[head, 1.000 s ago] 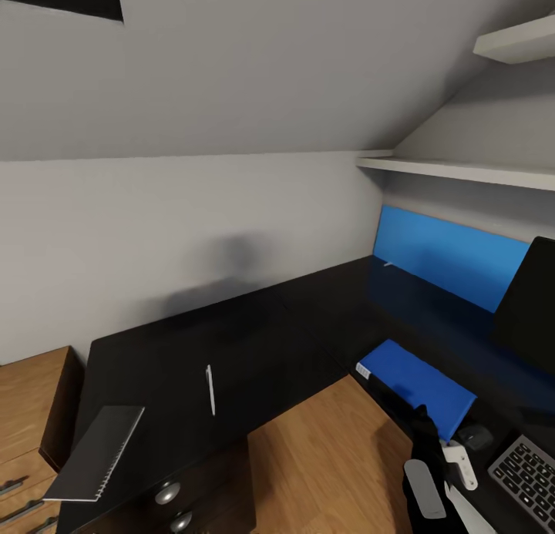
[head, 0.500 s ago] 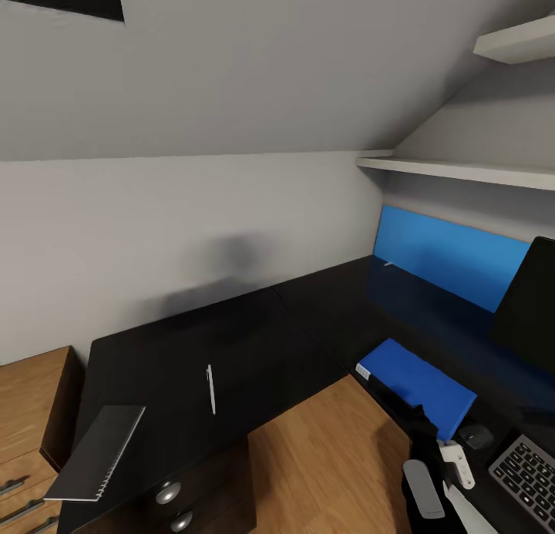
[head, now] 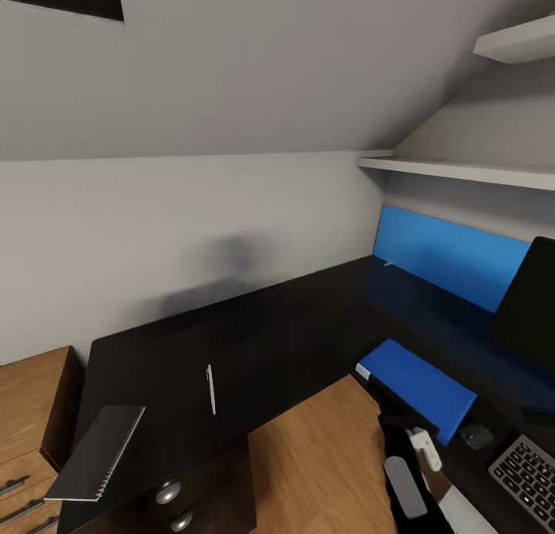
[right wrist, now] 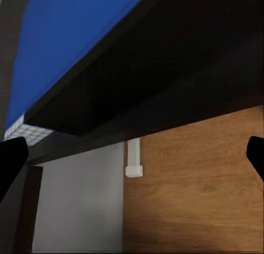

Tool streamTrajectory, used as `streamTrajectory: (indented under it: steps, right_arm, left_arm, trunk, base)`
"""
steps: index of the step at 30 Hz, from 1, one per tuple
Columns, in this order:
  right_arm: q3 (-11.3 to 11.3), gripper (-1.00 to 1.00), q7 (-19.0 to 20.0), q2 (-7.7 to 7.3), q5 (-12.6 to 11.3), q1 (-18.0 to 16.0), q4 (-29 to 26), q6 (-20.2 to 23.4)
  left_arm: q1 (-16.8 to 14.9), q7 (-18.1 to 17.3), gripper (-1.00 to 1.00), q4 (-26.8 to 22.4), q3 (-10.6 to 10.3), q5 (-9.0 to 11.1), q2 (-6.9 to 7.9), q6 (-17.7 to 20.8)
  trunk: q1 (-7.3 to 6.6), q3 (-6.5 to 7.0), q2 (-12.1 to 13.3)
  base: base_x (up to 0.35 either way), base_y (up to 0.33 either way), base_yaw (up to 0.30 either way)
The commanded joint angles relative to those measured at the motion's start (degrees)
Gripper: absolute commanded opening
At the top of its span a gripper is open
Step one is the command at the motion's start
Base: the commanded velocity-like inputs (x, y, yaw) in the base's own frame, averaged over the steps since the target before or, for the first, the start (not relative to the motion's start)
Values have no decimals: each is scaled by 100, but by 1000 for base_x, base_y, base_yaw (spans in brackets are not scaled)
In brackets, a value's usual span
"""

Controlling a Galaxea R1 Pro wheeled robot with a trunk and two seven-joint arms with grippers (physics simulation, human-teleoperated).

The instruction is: In the bedroom, organize the workspace by keeping the computer under the desk, ensuring the monitor is on the desk, placing the keyboard on the desk next to the monitor, placing the mouse on the desk next to the keyboard, moving the folder from the swivel chair onto the desk next to the mouse, stacking the notebook on top of the folder with the pen on top of the notebook, and positioning the swivel chair next to the desk.

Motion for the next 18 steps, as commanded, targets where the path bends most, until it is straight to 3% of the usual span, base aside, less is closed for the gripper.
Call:
streamTrajectory:
  steps: [1, 6, 15, 18]
  right_arm:
    - [64, 100, -4, 3, -54, -3, -2, -4]
    - [594, 100, -12, 0, -47, -3, 76, 48]
    - [2070, 100, -19, -6, -21, -4, 759, 74]
    - [2297, 100, -19, -6, -5, -4, 948, 75]
  left_arm:
    - [-1, 54, 100, 1, 13, -62, -1, -10]
    - [-4, 54, 100, 1, 13, -62, -1, -4]
    - [-3, 54, 100, 0, 13, -66, -1, 6]
    - [-4, 54, 100, 0, 13, -69, -1, 8]
  trunk:
    - [0, -6, -4]
    - [0, -6, -4]
    - [0, -6, -4]
    - [0, -6, -4]
  base:
    - [0, 0, 0]
    - [0, 0, 0]
    - [0, 0, 0]
    - [0, 0, 0]
